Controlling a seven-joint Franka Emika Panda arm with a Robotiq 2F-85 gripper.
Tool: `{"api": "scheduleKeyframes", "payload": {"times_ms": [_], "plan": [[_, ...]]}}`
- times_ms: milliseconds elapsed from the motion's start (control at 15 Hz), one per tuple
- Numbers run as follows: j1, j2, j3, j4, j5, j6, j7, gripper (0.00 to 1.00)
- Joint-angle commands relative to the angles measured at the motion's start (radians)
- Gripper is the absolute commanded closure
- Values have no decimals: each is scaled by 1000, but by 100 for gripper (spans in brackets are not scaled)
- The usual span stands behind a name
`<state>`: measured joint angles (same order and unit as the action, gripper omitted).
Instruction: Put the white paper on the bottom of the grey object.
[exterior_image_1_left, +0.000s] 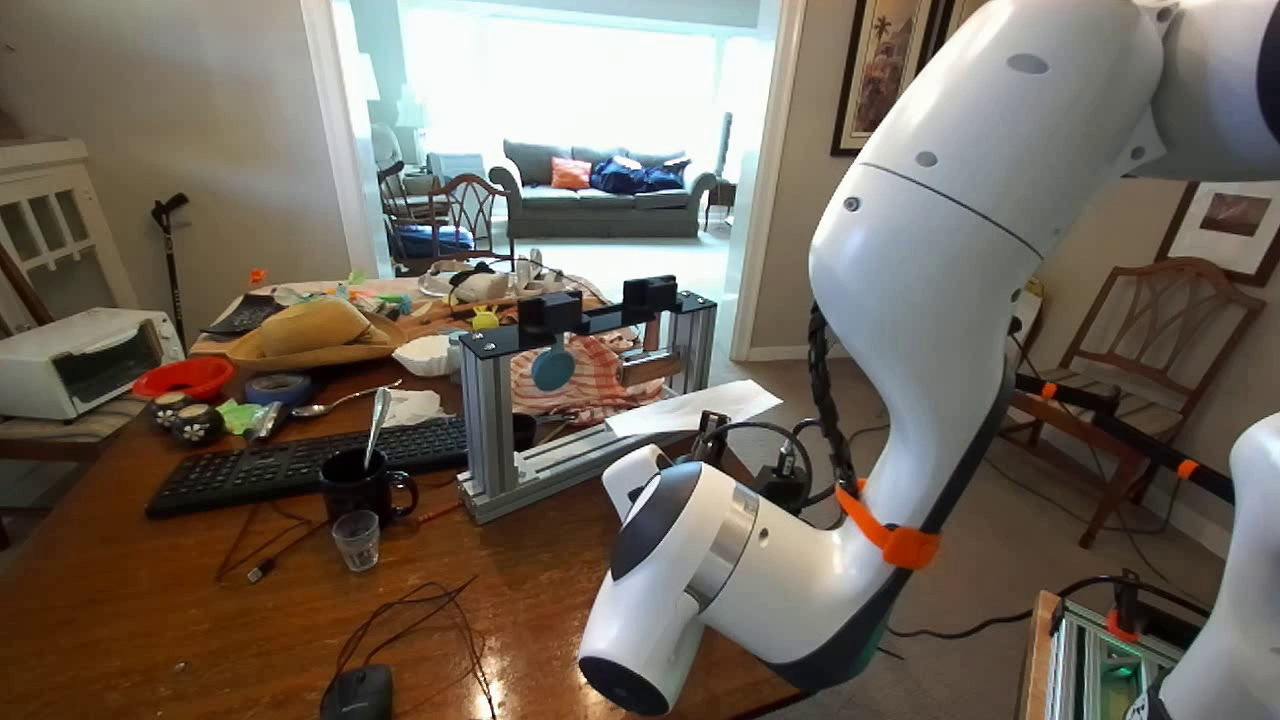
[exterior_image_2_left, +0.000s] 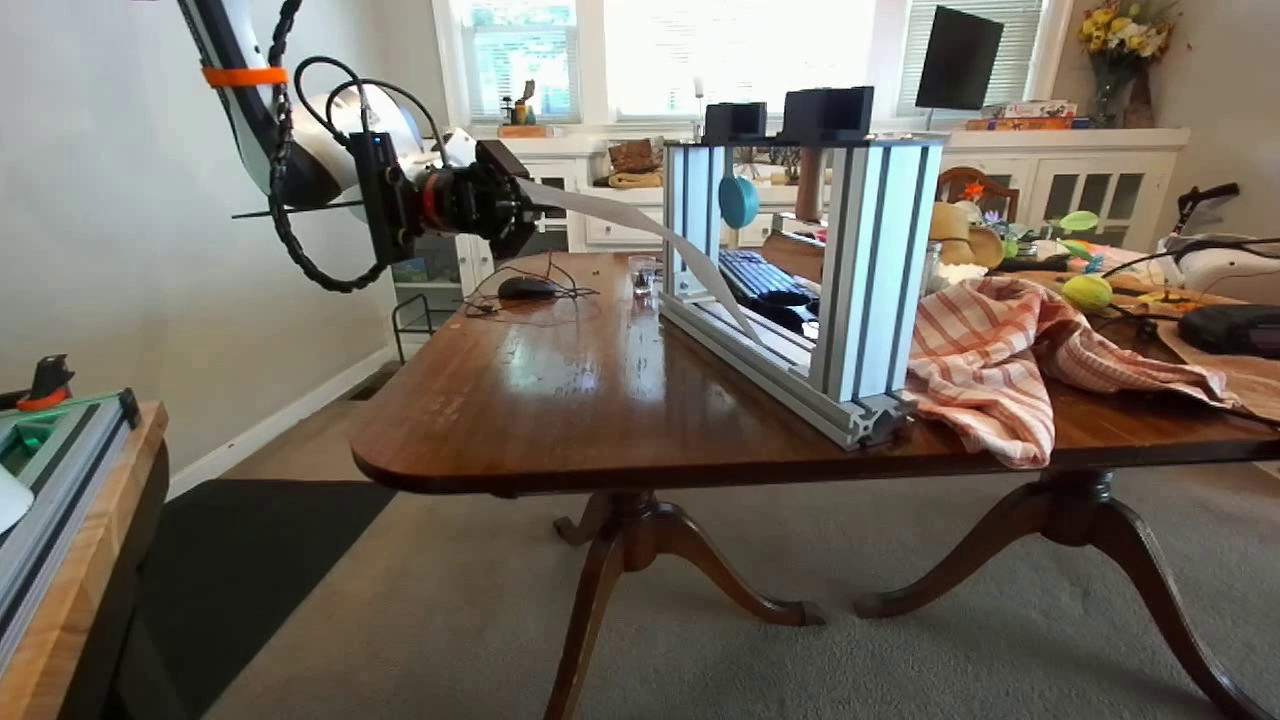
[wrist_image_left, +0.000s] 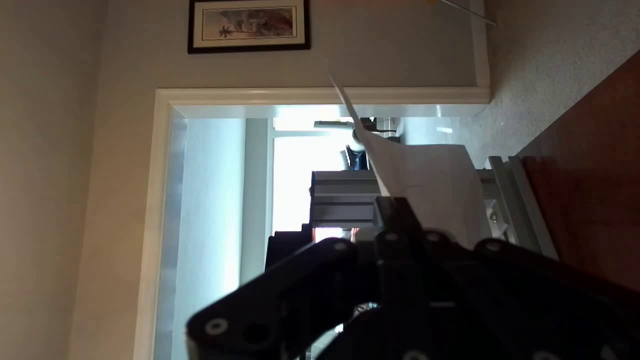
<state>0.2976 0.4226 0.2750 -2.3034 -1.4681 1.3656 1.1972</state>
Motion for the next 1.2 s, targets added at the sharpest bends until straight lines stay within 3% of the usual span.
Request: {"api": "scheduleKeyframes", "payload": {"times_ms": [0, 533, 1133], "plan": [[14, 82, -13, 70, -49, -48, 11, 100], [-6, 144, -21, 147, -169, 6, -47, 100], [-67, 162, -24, 191, -244, 241, -199, 100]]}}
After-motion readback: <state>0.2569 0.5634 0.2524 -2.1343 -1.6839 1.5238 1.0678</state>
